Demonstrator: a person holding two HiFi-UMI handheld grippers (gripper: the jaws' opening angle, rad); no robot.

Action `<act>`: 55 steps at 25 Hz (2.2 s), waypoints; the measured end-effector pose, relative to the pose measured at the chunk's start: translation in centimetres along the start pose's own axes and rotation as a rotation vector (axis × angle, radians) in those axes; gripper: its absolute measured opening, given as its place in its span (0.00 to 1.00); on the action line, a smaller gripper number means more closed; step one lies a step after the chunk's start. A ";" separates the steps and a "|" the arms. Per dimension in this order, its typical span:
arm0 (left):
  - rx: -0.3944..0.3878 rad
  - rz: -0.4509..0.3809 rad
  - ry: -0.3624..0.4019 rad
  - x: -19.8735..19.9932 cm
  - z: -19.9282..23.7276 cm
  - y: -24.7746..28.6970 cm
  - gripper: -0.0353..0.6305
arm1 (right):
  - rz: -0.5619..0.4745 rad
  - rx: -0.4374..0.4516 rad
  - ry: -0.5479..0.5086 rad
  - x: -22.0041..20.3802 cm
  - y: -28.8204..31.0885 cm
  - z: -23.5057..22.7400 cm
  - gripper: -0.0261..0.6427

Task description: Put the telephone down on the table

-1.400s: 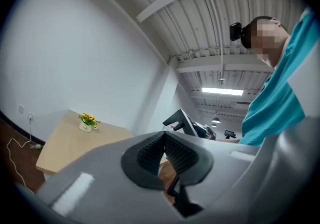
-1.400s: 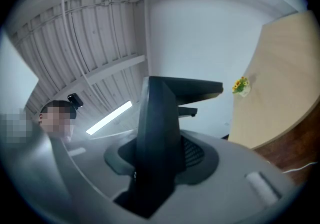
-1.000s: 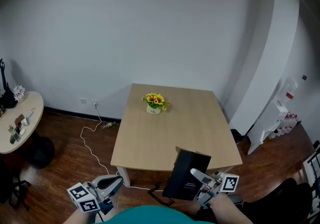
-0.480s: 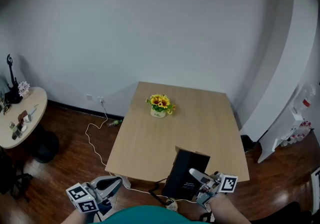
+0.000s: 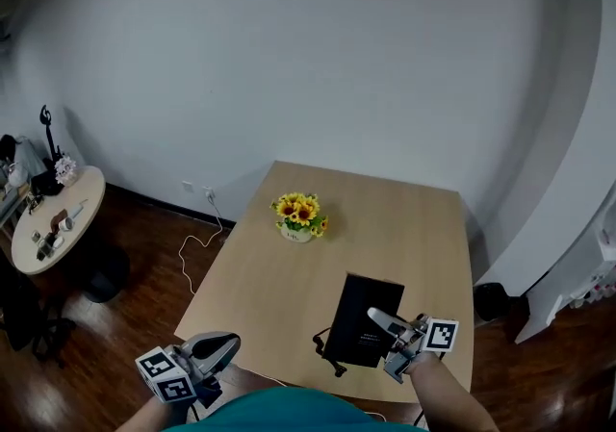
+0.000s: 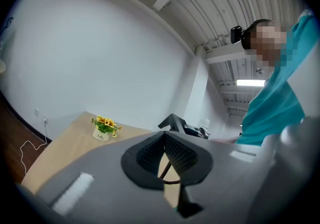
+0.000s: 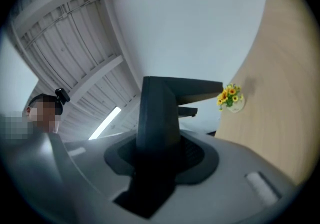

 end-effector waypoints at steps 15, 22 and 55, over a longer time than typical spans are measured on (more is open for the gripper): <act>-0.012 0.114 -0.062 1.0 6.0 7.9 0.06 | 0.025 -0.123 0.045 5.3 2.1 -16.1 0.28; -0.001 0.174 -0.117 1.6 9.5 8.0 0.06 | 0.033 -0.165 0.091 4.7 4.0 -23.6 0.28; 0.076 0.202 -0.191 1.7 10.5 6.5 0.06 | 0.260 -0.377 0.112 1.0 4.0 -36.5 0.29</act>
Point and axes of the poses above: the fingertips, and each gripper's own axes: y forward along the fingers, z to its left, x out of its top, the point moved 7 cm from there along -y, backward along the fingers, and after that the axes turned 13 degrees about -y, right-handed, at the moved point
